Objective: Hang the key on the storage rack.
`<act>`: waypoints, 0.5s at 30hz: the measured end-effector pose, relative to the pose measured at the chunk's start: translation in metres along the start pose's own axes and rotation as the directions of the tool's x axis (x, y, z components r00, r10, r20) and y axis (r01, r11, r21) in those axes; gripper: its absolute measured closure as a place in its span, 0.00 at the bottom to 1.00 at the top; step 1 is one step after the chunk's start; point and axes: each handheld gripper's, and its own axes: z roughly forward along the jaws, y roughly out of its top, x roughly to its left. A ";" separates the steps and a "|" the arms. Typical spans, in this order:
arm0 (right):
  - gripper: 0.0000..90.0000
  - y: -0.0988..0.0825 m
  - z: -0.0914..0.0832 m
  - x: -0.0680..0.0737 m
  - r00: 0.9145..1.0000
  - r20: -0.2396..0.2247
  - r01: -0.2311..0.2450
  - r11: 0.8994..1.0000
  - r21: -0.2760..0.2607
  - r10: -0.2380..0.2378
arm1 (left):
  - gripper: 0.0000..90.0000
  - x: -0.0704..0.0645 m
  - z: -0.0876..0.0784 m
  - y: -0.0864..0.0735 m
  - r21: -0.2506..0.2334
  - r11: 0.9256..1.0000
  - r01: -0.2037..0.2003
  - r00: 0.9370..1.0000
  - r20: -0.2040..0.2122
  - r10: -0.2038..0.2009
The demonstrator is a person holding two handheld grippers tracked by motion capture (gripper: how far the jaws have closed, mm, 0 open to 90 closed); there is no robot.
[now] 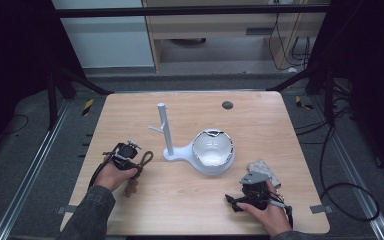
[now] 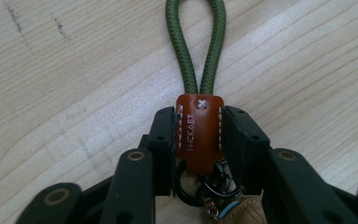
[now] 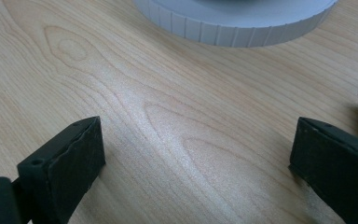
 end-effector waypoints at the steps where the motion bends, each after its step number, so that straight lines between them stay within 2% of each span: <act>1: 0.03 0.000 0.000 0.000 1.000 -0.001 0.001 1.000 0.000 -0.001 | 0.73 -0.001 0.000 0.000 -0.002 1.000 -0.002 1.000 -0.004 0.002; 3: 0.03 0.000 0.000 0.000 1.000 -0.001 0.001 1.000 0.000 -0.001 | 0.73 -0.002 0.000 0.000 0.000 1.000 -0.003 1.000 0.004 0.003; 6: 0.03 0.000 0.000 0.000 1.000 -0.001 0.001 1.000 0.000 -0.001 | 0.73 -0.002 -0.005 -0.002 -0.014 1.000 -0.001 1.000 -0.010 0.001; 9: 0.03 0.000 0.000 0.000 1.000 -0.001 0.000 1.000 0.000 0.000 | 0.73 -0.002 -0.017 -0.007 -0.071 0.997 0.013 1.000 -0.011 -0.014; 11: 0.03 0.000 0.000 0.000 1.000 -0.001 0.001 1.000 0.000 -0.001 | 0.73 -0.002 -0.020 -0.009 -0.086 0.996 0.010 1.000 -0.016 -0.011; 15: 0.03 0.000 0.000 0.000 1.000 0.000 0.003 1.000 -0.001 -0.003 | 0.73 -0.005 -0.030 -0.018 -0.165 0.986 0.016 1.000 -0.003 -0.017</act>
